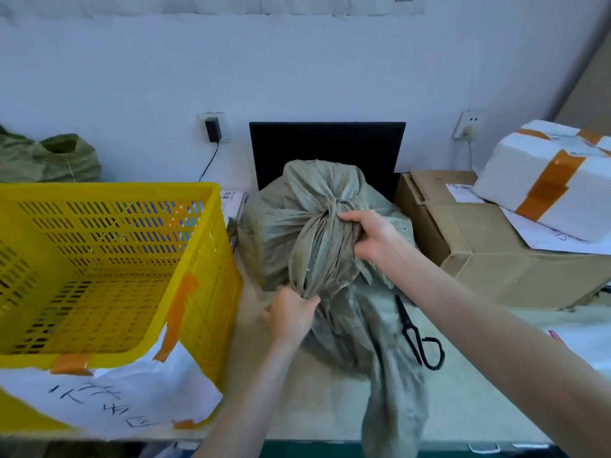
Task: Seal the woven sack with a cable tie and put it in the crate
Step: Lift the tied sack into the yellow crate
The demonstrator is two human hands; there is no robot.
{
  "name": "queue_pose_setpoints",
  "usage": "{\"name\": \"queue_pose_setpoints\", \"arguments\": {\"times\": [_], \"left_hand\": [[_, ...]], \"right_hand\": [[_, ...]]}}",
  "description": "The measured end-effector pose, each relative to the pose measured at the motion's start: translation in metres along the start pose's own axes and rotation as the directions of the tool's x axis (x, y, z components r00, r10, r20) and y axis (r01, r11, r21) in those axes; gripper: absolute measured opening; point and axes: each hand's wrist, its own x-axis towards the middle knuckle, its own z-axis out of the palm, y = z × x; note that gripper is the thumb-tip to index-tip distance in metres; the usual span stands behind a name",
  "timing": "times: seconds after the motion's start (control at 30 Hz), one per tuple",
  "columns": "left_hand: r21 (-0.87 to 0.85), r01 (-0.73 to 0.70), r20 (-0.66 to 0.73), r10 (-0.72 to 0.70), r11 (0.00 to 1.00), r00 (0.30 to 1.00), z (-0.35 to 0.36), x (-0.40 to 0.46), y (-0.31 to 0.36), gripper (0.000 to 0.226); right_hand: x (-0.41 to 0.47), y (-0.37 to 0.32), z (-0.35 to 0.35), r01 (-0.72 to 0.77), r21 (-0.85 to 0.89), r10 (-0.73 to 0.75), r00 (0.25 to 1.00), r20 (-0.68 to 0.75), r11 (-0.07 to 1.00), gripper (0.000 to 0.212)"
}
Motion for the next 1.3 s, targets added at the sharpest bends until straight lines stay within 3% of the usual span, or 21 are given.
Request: {"name": "queue_pose_setpoints", "arguments": {"times": [0.13,0.27,0.37,0.57,0.63,0.8,0.87,1.0,1.07,1.17,1.23,1.3], "left_hand": [[0.188,-0.282,-0.055,0.296,0.941,0.954,-0.036,0.013,0.004,0.039],[0.477,-0.531,-0.025,0.615,0.7,0.788,-0.071,0.022,0.024,0.03],[0.636,-0.57,0.039,0.716,0.521,0.697,-0.089,0.031,0.044,0.044],[0.756,-0.606,0.085,0.88,0.248,0.467,-0.096,0.061,0.063,0.041],[0.769,-0.591,0.097,0.868,0.245,0.486,-0.086,0.071,0.059,0.043],[0.725,-0.593,0.257,0.661,0.351,0.705,-0.05,0.079,0.034,0.048],[0.706,-0.586,0.301,0.579,0.399,0.757,-0.04,0.076,0.018,0.048],[0.64,-0.567,0.222,0.582,0.519,0.783,-0.033,0.071,-0.004,0.045],[0.605,-0.564,0.199,0.58,0.561,0.79,-0.033,0.07,-0.008,0.047],[0.576,-0.558,0.164,0.584,0.598,0.795,-0.034,0.064,-0.009,0.051],[0.556,-0.545,0.137,0.577,0.628,0.805,-0.033,0.06,-0.01,0.05],[0.546,-0.536,0.116,0.575,0.644,0.81,-0.032,0.057,-0.011,0.047]], "right_hand": [[-0.002,-0.002,-0.013,0.017,0.012,-0.017,1.0,0.02,1.0,0.032],[-0.005,-0.002,-0.023,0.046,-0.08,-0.042,0.998,0.044,0.996,0.028],[-0.005,-0.001,-0.03,0.068,-0.183,-0.063,0.997,0.035,0.981,0.032],[-0.005,0.011,-0.046,0.126,-0.41,-0.109,0.992,0.065,0.903,0.027],[-0.008,0.019,-0.05,0.125,-0.53,-0.093,0.992,0.086,0.839,0.027],[-0.018,0.047,-0.059,0.193,-0.729,-0.082,0.979,0.185,0.657,0.018],[-0.017,0.06,-0.065,0.203,-0.763,-0.082,0.978,0.194,0.614,0.013],[-0.016,0.068,-0.077,0.191,-0.738,-0.073,0.979,0.189,0.647,0.013],[-0.015,0.062,-0.078,0.205,-0.762,-0.1,0.978,0.183,0.614,0.02],[0.002,0.05,-0.086,0.267,-0.831,-0.344,0.934,0.099,0.487,0.024],[0.018,0.042,-0.094,0.176,-0.915,-0.441,0.897,-0.002,0.363,0.036],[0.031,0.037,-0.102,0.028,-0.942,-0.407,0.906,-0.118,0.335,0.057]]}}
